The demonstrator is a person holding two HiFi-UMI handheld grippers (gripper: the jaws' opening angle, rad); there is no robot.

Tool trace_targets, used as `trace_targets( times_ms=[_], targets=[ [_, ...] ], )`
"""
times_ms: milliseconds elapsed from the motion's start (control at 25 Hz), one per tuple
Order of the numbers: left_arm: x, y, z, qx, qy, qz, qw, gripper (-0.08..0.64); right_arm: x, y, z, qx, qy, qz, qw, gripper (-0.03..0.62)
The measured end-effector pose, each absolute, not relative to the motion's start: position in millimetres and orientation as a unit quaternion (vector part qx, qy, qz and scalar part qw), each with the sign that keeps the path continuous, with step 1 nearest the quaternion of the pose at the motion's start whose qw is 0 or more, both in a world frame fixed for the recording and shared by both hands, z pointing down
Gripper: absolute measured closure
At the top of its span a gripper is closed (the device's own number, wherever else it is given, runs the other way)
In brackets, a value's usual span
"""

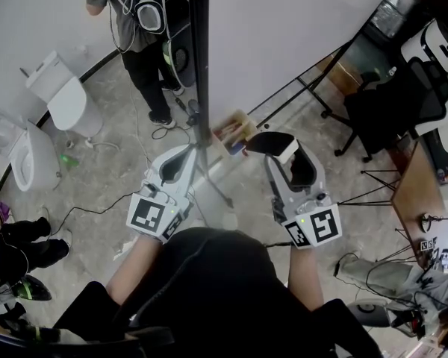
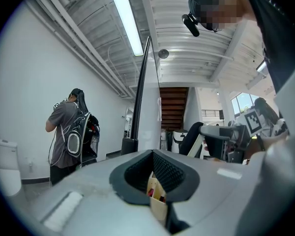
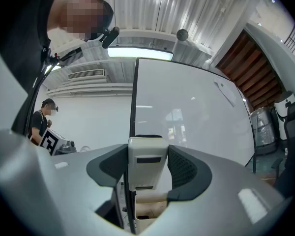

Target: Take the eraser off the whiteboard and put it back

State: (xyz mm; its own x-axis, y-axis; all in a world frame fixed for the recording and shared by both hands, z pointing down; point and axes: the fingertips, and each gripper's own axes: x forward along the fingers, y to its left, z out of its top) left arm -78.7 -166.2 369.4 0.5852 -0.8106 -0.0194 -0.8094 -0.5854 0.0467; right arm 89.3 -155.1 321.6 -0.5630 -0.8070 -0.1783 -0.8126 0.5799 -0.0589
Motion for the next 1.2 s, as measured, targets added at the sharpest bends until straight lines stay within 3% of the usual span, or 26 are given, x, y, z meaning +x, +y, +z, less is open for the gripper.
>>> trace_targets(
  times_ms=[1200],
  targets=[
    [-104, -176, 386, 0.861, -0.507, 0.002, 0.029, 0.555, 65, -224, 436, -0.460, 0.887, -0.031, 0.002, 0.333]
  ],
)
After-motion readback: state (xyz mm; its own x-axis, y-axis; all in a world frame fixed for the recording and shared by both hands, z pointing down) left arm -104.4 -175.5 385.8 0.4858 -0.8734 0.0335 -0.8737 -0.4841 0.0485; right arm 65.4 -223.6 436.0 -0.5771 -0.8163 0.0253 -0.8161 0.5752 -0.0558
